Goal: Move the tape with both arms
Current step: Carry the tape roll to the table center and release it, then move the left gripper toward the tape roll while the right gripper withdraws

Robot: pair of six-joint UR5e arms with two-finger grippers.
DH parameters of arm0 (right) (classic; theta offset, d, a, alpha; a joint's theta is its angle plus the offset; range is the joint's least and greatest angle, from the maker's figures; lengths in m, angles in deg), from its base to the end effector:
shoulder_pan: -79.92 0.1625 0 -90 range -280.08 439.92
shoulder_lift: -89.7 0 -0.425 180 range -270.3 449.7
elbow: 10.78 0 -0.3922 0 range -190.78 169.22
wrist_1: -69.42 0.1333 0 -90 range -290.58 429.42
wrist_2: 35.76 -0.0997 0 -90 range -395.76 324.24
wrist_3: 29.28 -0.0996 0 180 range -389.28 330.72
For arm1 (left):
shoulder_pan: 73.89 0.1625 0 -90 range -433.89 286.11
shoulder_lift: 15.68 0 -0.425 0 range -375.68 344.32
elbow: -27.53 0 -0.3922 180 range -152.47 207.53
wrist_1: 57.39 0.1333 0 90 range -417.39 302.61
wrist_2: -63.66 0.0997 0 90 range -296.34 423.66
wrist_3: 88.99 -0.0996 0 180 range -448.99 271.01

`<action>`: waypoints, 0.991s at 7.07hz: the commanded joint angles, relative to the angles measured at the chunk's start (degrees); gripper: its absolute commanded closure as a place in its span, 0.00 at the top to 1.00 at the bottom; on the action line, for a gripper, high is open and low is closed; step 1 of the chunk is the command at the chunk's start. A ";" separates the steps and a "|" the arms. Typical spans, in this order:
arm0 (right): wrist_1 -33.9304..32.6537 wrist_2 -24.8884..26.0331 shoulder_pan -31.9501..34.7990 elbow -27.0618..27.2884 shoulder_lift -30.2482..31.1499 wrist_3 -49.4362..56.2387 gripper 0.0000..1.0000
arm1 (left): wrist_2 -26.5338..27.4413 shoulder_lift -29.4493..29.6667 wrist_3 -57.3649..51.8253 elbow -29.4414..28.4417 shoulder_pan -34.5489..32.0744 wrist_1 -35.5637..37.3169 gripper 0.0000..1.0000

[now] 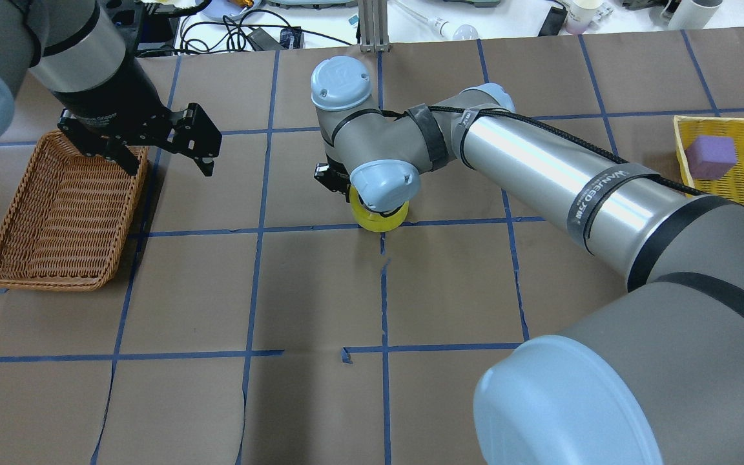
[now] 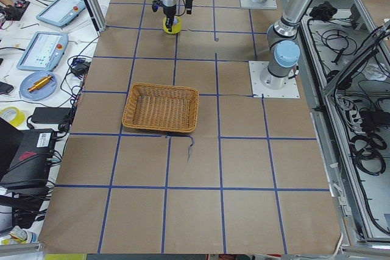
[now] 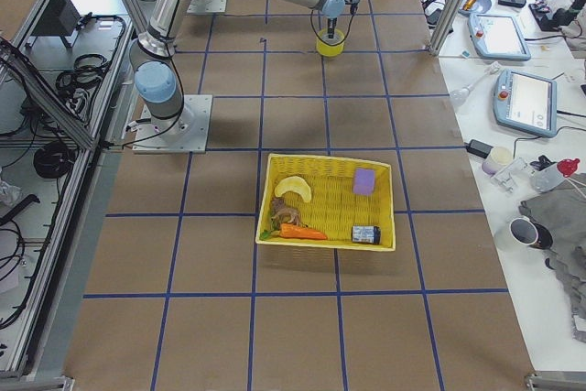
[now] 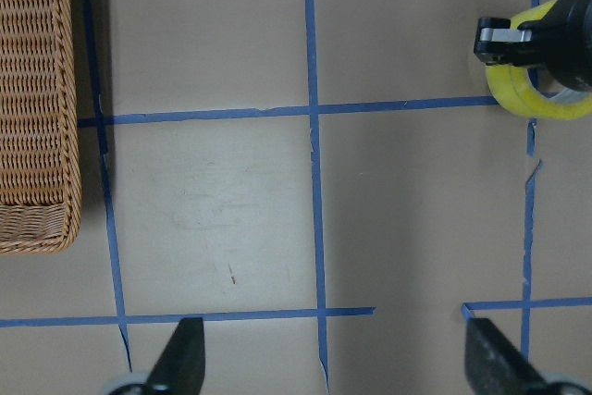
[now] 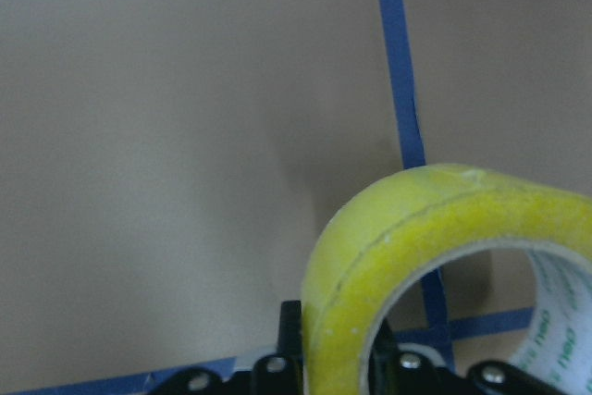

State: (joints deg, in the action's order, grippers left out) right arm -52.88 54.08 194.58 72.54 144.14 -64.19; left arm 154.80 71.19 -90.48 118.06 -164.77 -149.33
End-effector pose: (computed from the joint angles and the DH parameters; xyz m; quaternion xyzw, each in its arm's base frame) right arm 0.4118 -0.5768 0.2253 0.0892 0.9956 -0.0252 0.0160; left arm -0.1385 -0.4674 0.5062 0.0206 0.9997 -0.0057 0.0100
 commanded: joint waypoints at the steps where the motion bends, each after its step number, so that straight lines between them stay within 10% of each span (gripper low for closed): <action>1: 0.48 0.34 -0.23 2.36 4.86 0.36 1.00 | 0.00 -0.03 0.00 0.00 0.00 0.00 1.00; 7: 24.43 0.87 -19.36 2.55 22.26 29.22 1.00 | -3.60 9.25 15.48 1.14 -1.75 9.02 1.00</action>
State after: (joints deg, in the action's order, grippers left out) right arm -33.93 54.90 179.77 75.07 162.52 -43.49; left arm 151.84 76.82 -82.72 118.82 -165.54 -143.50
